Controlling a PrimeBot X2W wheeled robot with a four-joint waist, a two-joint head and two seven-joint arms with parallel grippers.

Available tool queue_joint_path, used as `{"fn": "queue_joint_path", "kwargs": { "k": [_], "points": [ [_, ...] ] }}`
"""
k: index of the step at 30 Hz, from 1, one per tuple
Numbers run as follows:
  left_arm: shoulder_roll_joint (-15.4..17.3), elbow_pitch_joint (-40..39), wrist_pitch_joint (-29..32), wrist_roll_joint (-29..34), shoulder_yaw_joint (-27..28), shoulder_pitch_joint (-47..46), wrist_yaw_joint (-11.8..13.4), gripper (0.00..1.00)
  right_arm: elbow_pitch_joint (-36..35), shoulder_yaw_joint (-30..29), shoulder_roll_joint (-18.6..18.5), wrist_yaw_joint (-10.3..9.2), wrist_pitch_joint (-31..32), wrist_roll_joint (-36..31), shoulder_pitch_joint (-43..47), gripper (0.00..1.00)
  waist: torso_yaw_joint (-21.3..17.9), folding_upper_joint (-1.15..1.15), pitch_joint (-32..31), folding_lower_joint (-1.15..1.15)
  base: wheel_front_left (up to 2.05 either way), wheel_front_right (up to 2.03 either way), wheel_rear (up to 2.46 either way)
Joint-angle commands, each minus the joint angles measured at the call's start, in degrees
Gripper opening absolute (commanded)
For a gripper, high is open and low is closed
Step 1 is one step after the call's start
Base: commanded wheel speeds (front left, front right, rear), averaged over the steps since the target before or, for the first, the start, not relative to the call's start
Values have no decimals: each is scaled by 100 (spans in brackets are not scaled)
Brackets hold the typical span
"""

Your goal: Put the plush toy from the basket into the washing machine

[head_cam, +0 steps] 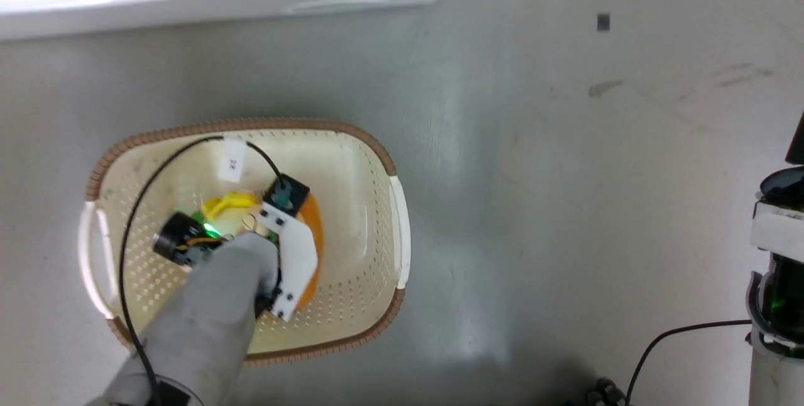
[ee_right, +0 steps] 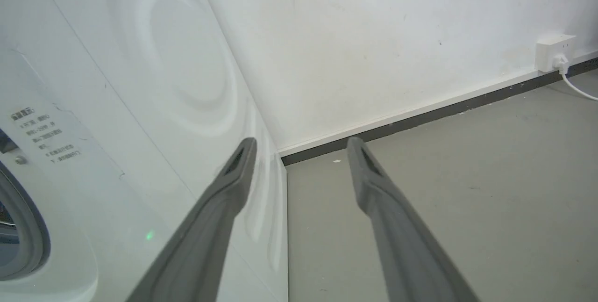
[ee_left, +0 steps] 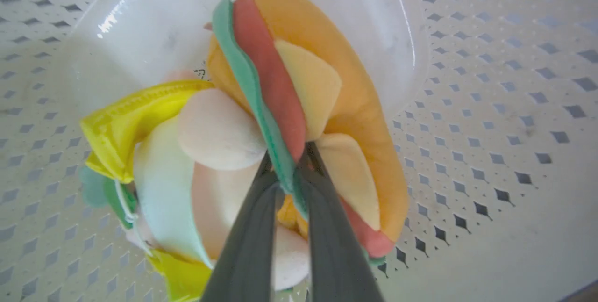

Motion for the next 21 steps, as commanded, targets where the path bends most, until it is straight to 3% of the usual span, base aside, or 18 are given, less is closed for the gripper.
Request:
{"fn": "queue_joint_path", "kwargs": {
  "k": [1,13,21],
  "points": [
    [-79,-1,-119,-50,-52,140,-22,0,31,13,-1,-4,-25,-60,76,100,85,0,-393,0,0,0,0],
    [-282,-454,-1141,-729,-783,1013,-25,0,354,165,-1,-4,-25,-413,968,100,493,0,-2072,0,0,0,0],
    [-287,-574,-1923,-1084,-934,1402,-26,0,527,130,-1,-4,-25,-566,1536,100,810,0,-2916,0,0,0,0]
  ]
}}
